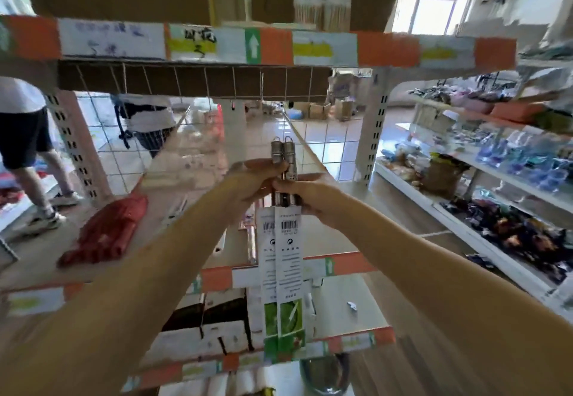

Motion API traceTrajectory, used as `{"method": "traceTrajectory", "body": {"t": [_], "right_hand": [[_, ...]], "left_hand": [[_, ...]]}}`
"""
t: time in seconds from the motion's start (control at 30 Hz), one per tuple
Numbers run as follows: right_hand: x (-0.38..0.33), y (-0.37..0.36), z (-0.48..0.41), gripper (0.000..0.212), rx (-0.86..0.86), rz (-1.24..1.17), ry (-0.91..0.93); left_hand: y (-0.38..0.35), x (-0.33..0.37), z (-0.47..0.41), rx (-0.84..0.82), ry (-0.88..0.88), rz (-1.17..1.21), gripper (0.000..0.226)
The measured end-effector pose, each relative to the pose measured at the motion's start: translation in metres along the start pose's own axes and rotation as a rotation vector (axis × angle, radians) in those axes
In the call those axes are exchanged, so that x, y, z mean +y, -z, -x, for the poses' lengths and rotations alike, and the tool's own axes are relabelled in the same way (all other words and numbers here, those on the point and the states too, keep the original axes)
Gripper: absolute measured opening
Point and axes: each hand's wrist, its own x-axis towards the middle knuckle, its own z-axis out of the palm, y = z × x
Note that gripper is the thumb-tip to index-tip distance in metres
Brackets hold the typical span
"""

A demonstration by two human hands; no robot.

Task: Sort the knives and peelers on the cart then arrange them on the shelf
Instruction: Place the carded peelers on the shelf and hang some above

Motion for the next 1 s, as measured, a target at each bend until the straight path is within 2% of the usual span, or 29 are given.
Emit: {"method": "traceTrajectory", "body": {"t": [0.17, 0.3, 0.5, 0.57, 0.67, 0.77, 0.87, 0.97, 1.0], "right_hand": [[-0.026, -0.004, -0.025, 0.039, 0.111, 0.113, 0.1], [-0.045, -0.003, -0.041, 0.034, 0.117, 0.165, 0.132], [-0.058, -0.001, -0.064, 0.013, 0.172, 0.187, 0.21], [-0.063, 0.004, -0.073, 0.013, 0.201, 0.17, 0.236], [-0.072, 0.014, -0.083, 0.012, 0.229, 0.132, 0.259], [-0.066, 0.023, -0.087, 0.014, 0.254, 0.157, 0.303], [-0.055, 0.034, -0.092, 0.017, 0.294, 0.245, 0.385], [-0.046, 0.046, -0.095, 0.003, 0.32, 0.358, 0.464], [-0.041, 0.052, -0.096, 0.014, 0.319, 0.385, 0.502]], "left_hand": [[0.013, 0.026, -0.024, -0.038, -0.098, -0.111, 0.011], [0.013, 0.039, -0.037, -0.103, -0.205, -0.105, 0.016], [0.014, 0.051, -0.064, -0.121, -0.276, -0.087, 0.014], [0.008, 0.059, -0.071, -0.115, -0.282, -0.046, 0.01], [-0.003, 0.068, -0.084, -0.11, -0.324, -0.044, 0.025], [-0.009, 0.064, -0.096, -0.154, -0.388, -0.115, 0.017], [-0.013, 0.054, -0.101, -0.129, -0.464, -0.17, 0.026], [-0.018, 0.043, -0.106, -0.139, -0.541, -0.227, 0.029], [-0.02, 0.037, -0.107, -0.128, -0.575, -0.278, 0.031]]}}
